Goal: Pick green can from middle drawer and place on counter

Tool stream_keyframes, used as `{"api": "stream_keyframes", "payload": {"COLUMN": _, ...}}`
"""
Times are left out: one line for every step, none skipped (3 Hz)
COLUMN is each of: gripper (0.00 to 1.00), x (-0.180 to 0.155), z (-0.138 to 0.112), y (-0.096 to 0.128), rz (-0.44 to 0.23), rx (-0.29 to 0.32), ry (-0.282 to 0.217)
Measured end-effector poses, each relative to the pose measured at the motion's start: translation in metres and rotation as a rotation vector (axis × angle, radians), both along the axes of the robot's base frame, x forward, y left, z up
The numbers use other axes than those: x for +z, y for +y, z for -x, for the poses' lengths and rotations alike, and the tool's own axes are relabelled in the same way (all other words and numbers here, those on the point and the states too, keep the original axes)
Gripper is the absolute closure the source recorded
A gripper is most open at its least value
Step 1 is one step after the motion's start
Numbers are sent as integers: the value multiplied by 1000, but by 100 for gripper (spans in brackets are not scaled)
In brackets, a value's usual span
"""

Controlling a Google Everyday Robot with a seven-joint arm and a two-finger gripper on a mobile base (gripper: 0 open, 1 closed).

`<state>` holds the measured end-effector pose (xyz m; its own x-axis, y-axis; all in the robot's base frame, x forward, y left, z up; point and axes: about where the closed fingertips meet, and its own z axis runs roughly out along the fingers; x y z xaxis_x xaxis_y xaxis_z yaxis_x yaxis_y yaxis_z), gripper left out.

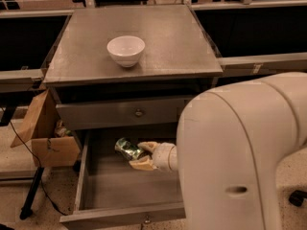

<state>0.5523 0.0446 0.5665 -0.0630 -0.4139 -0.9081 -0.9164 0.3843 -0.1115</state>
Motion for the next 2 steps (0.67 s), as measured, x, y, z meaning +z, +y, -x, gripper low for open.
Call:
{"api": "stream_keyframes", "payload": {"gripper": 100, "x": 48, "z": 3, "y": -3, "rz": -11, "rx": -23, "ry": -51}}
{"api": "stream_keyframes", "payload": {"gripper": 100, "x": 126, "z": 9, "y": -5, "rz": -43, "rx": -76, "ry": -121}}
